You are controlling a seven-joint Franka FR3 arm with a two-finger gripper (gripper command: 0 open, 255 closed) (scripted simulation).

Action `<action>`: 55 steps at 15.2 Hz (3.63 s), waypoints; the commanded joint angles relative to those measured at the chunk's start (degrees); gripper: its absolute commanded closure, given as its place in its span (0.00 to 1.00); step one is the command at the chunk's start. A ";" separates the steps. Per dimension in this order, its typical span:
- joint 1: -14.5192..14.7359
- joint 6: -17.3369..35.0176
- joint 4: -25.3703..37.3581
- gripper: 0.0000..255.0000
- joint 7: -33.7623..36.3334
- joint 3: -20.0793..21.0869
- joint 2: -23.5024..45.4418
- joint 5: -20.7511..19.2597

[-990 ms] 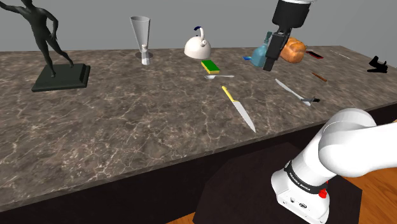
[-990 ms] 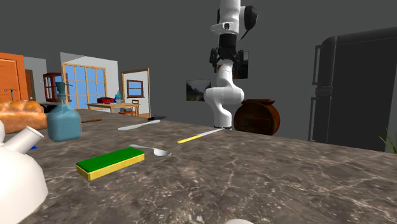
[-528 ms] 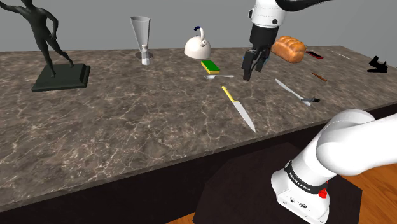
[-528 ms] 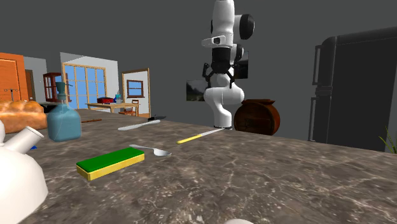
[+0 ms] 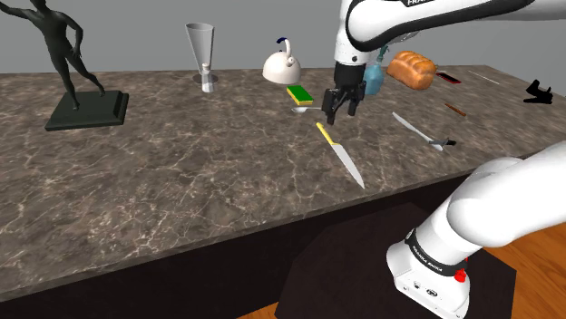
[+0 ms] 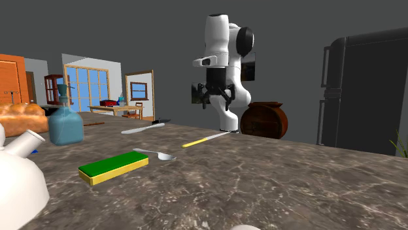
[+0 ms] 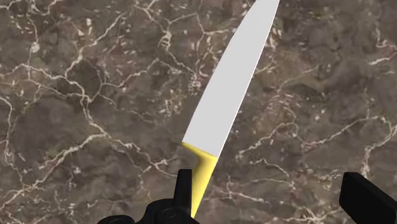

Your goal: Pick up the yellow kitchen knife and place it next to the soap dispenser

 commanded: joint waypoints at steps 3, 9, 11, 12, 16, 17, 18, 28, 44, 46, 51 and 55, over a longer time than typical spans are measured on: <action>-2.07 5.52 0.62 0.00 3.36 -0.85 7.48 -0.66; -3.48 11.66 0.23 0.00 5.85 -1.70 14.24 -1.20; -3.51 13.31 -0.83 0.00 5.89 -1.73 14.83 -1.27; -3.53 14.14 -1.35 0.00 5.92 -1.75 15.14 -1.31; -3.56 15.45 -2.13 0.00 5.96 -1.77 15.67 -1.38; -3.56 15.45 -2.13 0.00 5.96 -1.77 15.67 -1.38; -3.56 15.45 -2.13 0.00 5.96 -1.77 15.67 -1.38; -3.56 15.45 -2.14 1.00 5.96 -1.76 15.66 -1.38; -3.49 5.60 2.61 1.00 5.42 -1.80 10.55 -1.01; -3.48 3.98 3.57 1.00 5.34 -1.80 9.89 -0.97; -3.47 -0.02 6.18 1.00 5.16 -1.81 8.49 -0.88; -3.46 -3.19 8.47 1.00 5.03 -1.82 7.61 -0.83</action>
